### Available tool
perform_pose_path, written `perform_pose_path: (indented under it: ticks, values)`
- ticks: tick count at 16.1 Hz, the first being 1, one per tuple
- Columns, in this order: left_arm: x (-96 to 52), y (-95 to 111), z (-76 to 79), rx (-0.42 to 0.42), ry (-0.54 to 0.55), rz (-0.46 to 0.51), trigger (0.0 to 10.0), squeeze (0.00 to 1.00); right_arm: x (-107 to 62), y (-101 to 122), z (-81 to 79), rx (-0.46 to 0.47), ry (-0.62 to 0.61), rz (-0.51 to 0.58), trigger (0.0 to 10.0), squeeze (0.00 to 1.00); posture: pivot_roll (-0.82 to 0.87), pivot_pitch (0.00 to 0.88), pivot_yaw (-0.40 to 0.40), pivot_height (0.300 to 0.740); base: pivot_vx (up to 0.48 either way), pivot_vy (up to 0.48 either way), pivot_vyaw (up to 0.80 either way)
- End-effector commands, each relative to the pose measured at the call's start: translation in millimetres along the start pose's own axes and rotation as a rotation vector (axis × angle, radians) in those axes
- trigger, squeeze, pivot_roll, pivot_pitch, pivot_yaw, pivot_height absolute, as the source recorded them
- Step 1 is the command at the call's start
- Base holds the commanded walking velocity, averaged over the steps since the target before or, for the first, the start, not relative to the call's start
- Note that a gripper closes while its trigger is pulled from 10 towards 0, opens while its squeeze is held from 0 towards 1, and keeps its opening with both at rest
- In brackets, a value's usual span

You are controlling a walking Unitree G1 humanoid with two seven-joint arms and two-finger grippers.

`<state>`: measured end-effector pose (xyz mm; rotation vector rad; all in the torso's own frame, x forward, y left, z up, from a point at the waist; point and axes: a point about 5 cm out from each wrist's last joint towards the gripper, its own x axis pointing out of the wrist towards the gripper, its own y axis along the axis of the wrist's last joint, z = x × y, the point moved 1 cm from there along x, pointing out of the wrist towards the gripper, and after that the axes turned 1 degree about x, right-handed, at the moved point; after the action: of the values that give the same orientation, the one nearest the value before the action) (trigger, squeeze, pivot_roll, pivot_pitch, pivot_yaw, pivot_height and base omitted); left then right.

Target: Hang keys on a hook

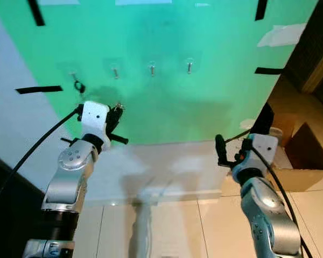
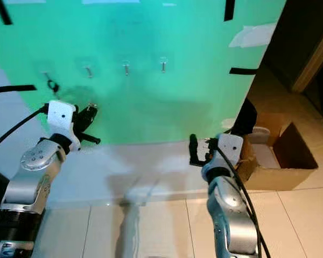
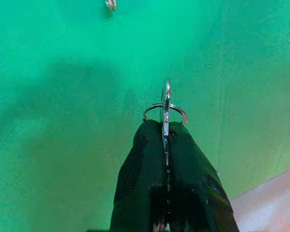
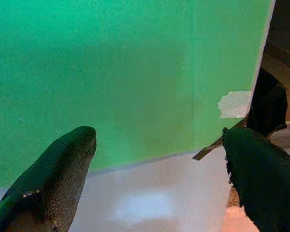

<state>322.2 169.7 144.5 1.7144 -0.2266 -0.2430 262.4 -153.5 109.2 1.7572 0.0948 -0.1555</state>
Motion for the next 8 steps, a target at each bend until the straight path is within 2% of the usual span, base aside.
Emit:
perform_pose_path:
  ticks: [1, 3, 8]
  values:
    - [-0.2, 4.3, 0.2, 0.004, -0.006, 0.016, 10.0, 0.00, 0.4, 3.4, -3.1, 0.000, 0.024, 0.021, 10.0, 0.00, -0.06, 0.000, 0.051, 0.740, 0.296, 0.000, 0.00]
    - [-0.6, 4.8, 1.7, 0.018, -0.020, 0.016, 10.0, 0.00, -0.1, 2.7, -3.4, -0.009, 0.029, 0.018, 10.0, 0.00, -0.06, 0.000, 0.046, 0.740, 0.283, 0.000, 0.00]
    - [-0.8, 6.8, 0.5, 0.023, -0.031, 0.023, 10.0, 0.00, 1.4, 4.0, -2.1, -0.021, 0.042, 0.019, 10.0, 0.00, -0.06, 0.000, 0.035, 0.740, 0.000, 0.000, 0.00]
